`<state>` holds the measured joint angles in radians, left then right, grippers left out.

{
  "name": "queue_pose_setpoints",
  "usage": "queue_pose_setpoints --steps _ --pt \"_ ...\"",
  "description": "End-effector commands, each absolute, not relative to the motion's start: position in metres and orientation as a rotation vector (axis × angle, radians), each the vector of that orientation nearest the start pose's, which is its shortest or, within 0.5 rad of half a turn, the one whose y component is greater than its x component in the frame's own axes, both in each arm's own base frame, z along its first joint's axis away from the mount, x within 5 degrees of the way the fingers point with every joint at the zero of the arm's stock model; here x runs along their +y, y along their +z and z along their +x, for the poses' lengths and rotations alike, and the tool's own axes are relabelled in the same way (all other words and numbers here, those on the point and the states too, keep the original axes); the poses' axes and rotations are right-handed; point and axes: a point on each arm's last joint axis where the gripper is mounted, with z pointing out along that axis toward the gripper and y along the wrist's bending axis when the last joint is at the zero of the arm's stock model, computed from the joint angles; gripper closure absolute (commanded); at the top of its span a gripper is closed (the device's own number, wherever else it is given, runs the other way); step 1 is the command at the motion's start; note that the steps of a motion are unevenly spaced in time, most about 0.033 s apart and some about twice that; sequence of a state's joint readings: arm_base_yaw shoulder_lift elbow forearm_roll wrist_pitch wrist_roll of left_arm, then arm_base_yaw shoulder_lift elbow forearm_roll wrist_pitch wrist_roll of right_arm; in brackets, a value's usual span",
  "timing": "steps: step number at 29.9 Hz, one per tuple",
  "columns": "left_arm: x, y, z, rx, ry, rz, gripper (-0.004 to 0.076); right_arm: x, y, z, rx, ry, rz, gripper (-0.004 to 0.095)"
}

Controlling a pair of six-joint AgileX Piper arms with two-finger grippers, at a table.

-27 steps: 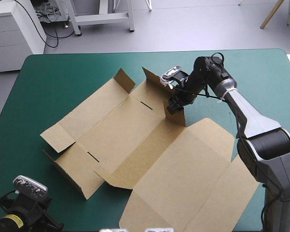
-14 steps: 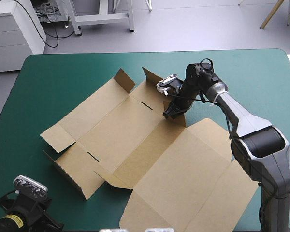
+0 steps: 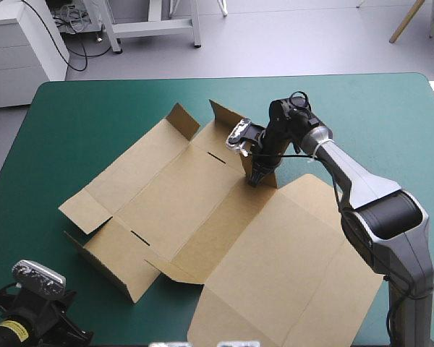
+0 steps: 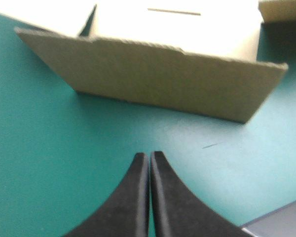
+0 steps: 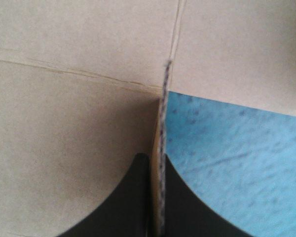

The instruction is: Fold the box

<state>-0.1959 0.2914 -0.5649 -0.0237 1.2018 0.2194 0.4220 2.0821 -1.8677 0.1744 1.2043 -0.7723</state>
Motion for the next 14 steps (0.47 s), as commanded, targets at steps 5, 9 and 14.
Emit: queue_pose_setpoints --steps 5,9,14 --pt "-0.008 0.333 0.022 2.161 -0.044 0.438 0.0734 0.241 0.316 0.396 1.769 -0.03 -1.751 0.0922" --pt "-0.007 0.345 0.02 2.105 -0.043 0.419 0.0734 0.266 0.318 0.381 1.554 -0.076 -1.926 0.0922" --pt "-0.007 0.345 0.02 2.101 -0.043 0.412 0.0734 0.279 0.318 0.372 1.45 -0.108 -2.017 0.0927"
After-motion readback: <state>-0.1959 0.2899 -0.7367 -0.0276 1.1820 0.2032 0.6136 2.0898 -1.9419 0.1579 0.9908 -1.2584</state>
